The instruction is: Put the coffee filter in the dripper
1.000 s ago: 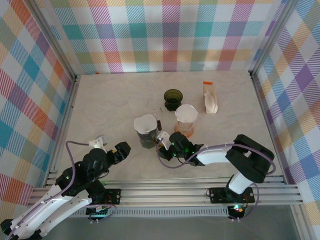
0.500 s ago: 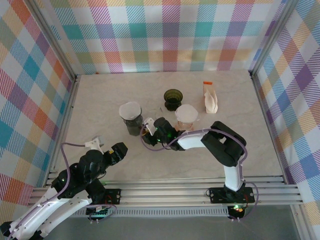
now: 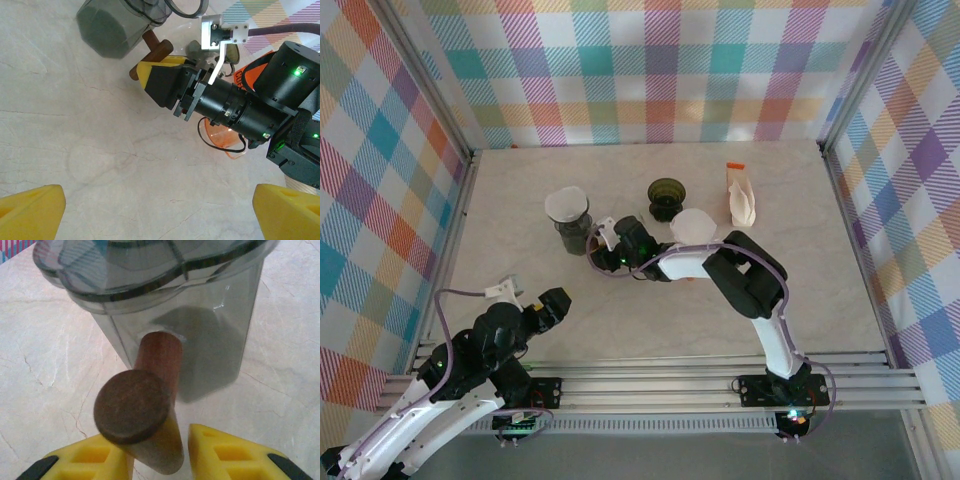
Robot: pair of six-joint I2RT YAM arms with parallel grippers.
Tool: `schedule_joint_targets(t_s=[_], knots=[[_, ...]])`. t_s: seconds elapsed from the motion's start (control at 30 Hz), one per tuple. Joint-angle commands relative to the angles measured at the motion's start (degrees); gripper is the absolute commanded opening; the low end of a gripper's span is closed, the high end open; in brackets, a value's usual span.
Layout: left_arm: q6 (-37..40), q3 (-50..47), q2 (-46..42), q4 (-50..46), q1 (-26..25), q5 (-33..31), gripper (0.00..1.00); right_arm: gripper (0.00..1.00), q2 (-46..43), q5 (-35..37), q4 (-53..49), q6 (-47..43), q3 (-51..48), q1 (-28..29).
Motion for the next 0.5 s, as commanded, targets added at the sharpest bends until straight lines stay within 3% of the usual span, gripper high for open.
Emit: schedule_joint_targets(t_s=[0.0, 0.17, 0.47], knots=[[0.7, 1.0, -0.7, -0.9, -0.4, -1.1, 0.96, 0.38, 0.5, -2.0, -1.0, 1.1, 1.4, -0.2], [0.1, -0.1, -0.7, 0.4, -0.4, -0.3, 0.96, 0.54, -1.2, -3.0, 1.4, 2.1, -1.6, -0.1], [0.2, -0.6, 0.1, 1.8, -0.3, 0.0, 0.97, 0.62, -9.0, -2.6, 3.3, 2.9, -10.4, 1.3]])
